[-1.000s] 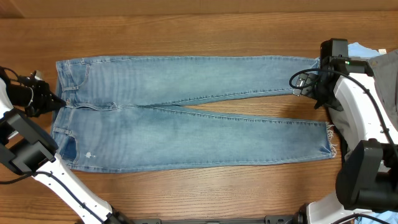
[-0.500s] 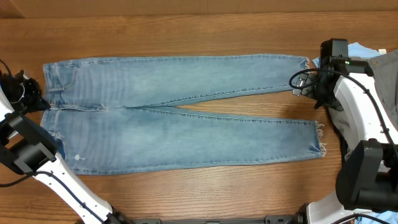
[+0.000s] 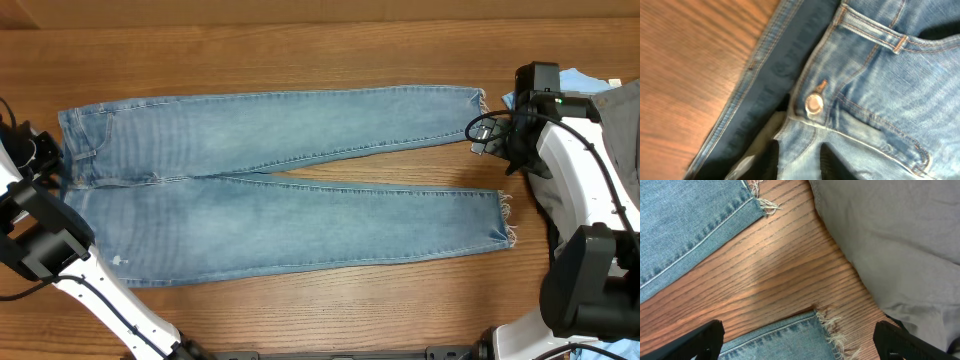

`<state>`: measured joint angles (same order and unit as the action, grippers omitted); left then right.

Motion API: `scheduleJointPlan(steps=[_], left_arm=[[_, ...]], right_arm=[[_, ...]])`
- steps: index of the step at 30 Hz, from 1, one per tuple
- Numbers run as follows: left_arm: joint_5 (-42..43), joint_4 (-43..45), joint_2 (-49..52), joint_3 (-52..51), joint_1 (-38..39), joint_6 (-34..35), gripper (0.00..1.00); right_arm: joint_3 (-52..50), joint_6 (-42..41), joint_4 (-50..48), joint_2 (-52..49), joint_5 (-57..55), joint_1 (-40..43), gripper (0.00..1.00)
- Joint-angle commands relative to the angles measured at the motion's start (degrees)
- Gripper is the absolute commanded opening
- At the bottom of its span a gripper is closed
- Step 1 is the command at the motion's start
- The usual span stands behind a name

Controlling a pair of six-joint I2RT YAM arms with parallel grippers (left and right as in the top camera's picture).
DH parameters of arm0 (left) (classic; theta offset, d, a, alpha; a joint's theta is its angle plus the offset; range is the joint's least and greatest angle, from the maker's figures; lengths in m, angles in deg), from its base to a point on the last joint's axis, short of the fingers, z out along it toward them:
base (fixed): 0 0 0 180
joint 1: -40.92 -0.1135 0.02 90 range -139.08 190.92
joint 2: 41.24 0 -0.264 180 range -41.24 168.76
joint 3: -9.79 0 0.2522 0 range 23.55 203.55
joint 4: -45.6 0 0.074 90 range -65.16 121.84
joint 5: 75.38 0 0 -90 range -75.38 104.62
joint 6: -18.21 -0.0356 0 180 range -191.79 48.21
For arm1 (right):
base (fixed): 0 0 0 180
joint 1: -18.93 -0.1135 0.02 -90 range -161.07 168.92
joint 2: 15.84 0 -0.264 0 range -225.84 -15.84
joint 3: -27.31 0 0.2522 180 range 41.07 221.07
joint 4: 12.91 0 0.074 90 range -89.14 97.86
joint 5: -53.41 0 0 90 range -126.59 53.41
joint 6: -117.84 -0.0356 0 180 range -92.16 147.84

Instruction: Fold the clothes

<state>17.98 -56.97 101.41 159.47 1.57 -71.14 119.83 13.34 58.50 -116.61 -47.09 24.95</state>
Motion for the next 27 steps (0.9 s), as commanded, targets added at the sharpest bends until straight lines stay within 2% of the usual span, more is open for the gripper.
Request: scheduleJointPlan(steps=[1,3,5,6,10,21,26,27], left_arm=[[-2.25,-1.42,0.07,5.07,0.0,3.13,0.47],[-1.6,-3.34,0.04,10.43,0.26,3.3,0.55],[0.81,-5.75,0.04,16.76,0.63,4.11,0.79],[2.95,-6.78,0.04,19.67,0.96,4.11,1.0],[8.07,-8.0,0.04,23.3,2.73,5.9,1.0],[8.22,-7.82,0.07,23.19,4.02,6.23,1.0],[8.22,-7.82,0.07,23.19,4.02,6.23,1.0],[8.22,-7.82,0.07,23.19,4.02,6.23,1.0]], right_arm=[[1.73,0.17,-0.31,0.46,-0.39,0.11,1.0],[1.73,0.17,-0.31,0.46,-0.39,0.11,1.0],[1.73,0.17,-0.31,0.46,-0.39,0.11,1.0],[1.73,0.17,-0.31,0.46,-0.39,0.11,1.0],[1.73,0.17,-0.31,0.46,-0.39,0.11,1.0],[1.73,-0.33,-0.55,0.46,-0.15,0.11,1.0],[1.73,-0.92,-4.85,0.46,17.38,0.11,1.0],[1.66,-0.83,-7.5,0.28,19.74,0.04,0.93]])
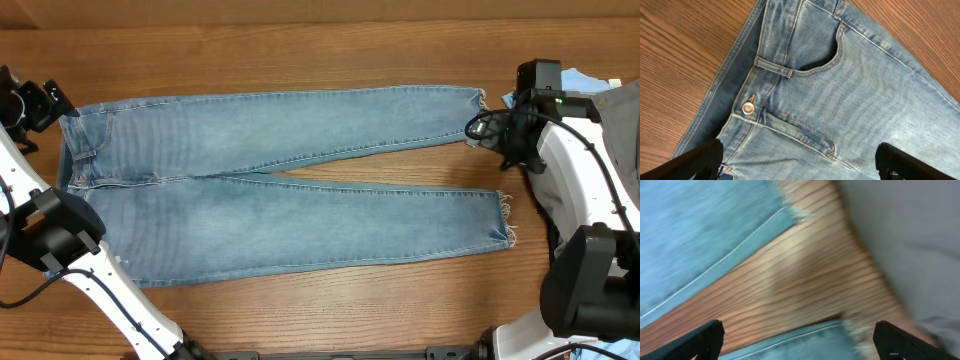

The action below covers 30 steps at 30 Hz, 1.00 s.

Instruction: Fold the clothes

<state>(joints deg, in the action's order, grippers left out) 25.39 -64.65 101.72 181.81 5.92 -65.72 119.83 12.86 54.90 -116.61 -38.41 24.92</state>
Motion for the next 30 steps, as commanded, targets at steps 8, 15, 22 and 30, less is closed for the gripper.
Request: scheduleJointPlan(steps=[8,15,22,30], left_arm=[[0.81,-0.15,-0.24,0.85,-0.33,0.81,1.0],[0.81,-0.15,-0.24,0.85,-0.33,0.81,1.0],[0.81,-0.15,-0.24,0.85,-0.33,0.81,1.0],[0.81,-0.15,-0.24,0.85,-0.33,0.81,1.0]], right_arm=[[1.55,8.26,-20.48,-7.61,6.86,-2.91,0.04],[1.55,10.73,-30.12,-14.86,2.82,-2.89,0.04],[1.53,10.73,-27.76,-18.75,-0.7,-2.89,0.04],[0.96,10.73,-21.16,-18.84,-7.3,-2.78,0.04]])
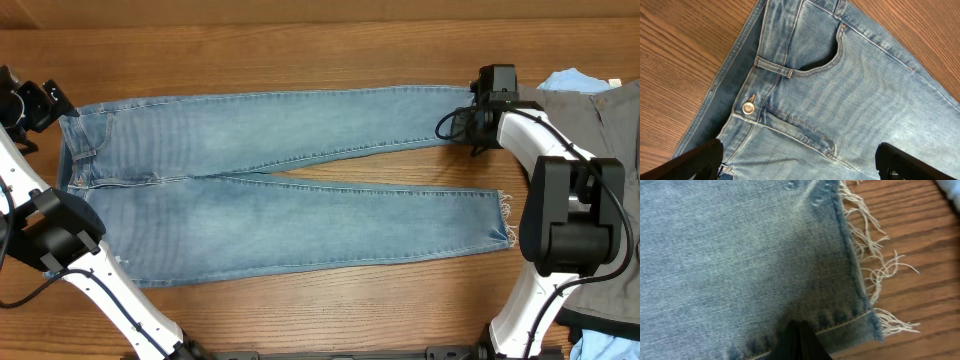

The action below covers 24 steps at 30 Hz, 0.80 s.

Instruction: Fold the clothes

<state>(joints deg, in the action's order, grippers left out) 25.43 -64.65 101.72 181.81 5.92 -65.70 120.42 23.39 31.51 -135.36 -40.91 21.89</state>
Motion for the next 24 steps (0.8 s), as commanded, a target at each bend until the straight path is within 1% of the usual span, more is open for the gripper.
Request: scheduleJointPlan(steps=[1,6,8,11,13,14,17,19,24], left_arm=[[0.76,-0.15,-0.24,0.85,-0.33,0.79,1.0],[0.76,-0.15,-0.24,0.85,-0.33,0.79,1.0],[0.76,-0.15,-0.24,0.85,-0.33,0.79,1.0],[0.76,-0.15,-0.24,0.85,-0.33,0.79,1.0],[0.79,-0.15,-0.24,0.85,-0.33,0.79,1.0],[0.76,-0.15,-0.24,0.85,-0.33,0.79,1.0],[0.76,-0.15,-0.24,0.85,-0.33,0.79,1.0],[0.76,-0.15,-0.24,0.85,-0.33,0.79,1.0],[0.76,-0.15,-0.24,0.85,-0.33,0.79,1.0]], right_arm=[[0.37,0.17,3.08,-0.09,-5.57,0.26,0.04],[0.37,-1.95,10.01,-0.07,-10.47,0.26,0.04],[0.79,-1.97,9.97,0.15,-9.77,0.26,0.04],[4.02,-1.95,11.56,1.79,-9.42,0.24,0.04],[6.99,-1.9,13.27,3.23,-6.71,0.24,0.04],[8.92,-1.27,13.68,3.85,-3.1,0.24,0.04],[10.78,-1.31,12.28,3.91,1.57,0.24,0.04],[10.71,-1.33,9.18,2.89,1.92,0.13,0.04],[10.71,-1.29,5.77,-0.55,3.17,-0.07,0.04]])
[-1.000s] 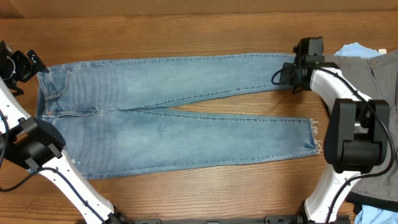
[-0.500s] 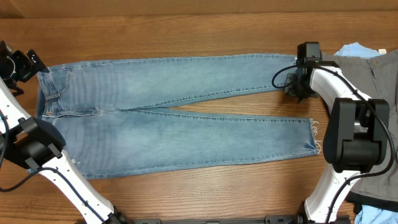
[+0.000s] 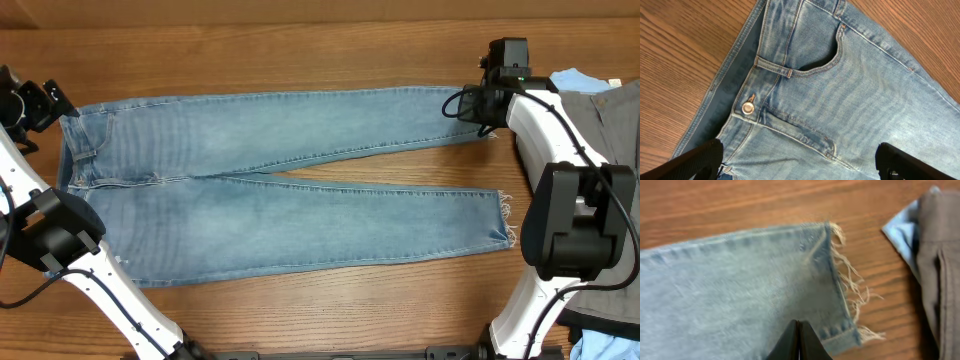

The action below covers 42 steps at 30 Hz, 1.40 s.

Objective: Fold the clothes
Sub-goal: 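Move the right gripper down to the lower leg hem and grasp it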

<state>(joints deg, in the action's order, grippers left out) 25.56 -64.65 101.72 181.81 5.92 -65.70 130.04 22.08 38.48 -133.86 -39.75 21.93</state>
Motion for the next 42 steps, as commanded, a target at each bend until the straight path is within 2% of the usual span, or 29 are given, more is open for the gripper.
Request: scheduleJointPlan(steps=[1,7,17,30,33,35,36,39,41,42], left_arm=[[0.63,-0.15,-0.24,0.85,-0.33,0.79,1.0],[0.63,-0.15,-0.24,0.85,-0.33,0.79,1.0],[0.63,-0.15,-0.24,0.85,-0.33,0.79,1.0],[0.63,-0.15,-0.24,0.85,-0.33,0.79,1.0],[0.63,-0.15,-0.24,0.85,-0.33,0.79,1.0],[0.63,-0.15,-0.24,0.85,-0.33,0.79,1.0],[0.63,-0.15,-0.24,0.85,-0.33,0.79,1.0],[0.63,-0.15,-0.24,0.85,-0.33,0.79,1.0],[0.63,-0.15,-0.24,0.85,-0.33,0.79,1.0],[0.63,-0.15,-0.24,0.85,-0.33,0.79,1.0]], right_arm=[[1.09,0.02,-1.75,-2.99,2.56,-0.11,0.04],[1.09,0.02,-3.34,-8.26,7.91,-0.17,0.04],[1.11,-0.02,8.94,-9.92,-3.32,1.4,0.04],[1.18,-0.2,12.59,-9.92,-3.26,4.04,0.04],[7.04,-0.17,14.84,-9.62,-3.21,3.69,0.05],[15.32,-0.2,19.52,-9.01,-3.17,3.48,0.51],[20.35,-0.17,22.64,-8.72,-2.91,3.43,0.61],[38.34,-0.2,36.85,-7.91,3.26,3.45,0.7],[46.07,-0.22,45.13,-7.32,6.88,3.63,0.78],[49.33,-0.31,49.4,-6.91,7.58,3.76,0.86]])
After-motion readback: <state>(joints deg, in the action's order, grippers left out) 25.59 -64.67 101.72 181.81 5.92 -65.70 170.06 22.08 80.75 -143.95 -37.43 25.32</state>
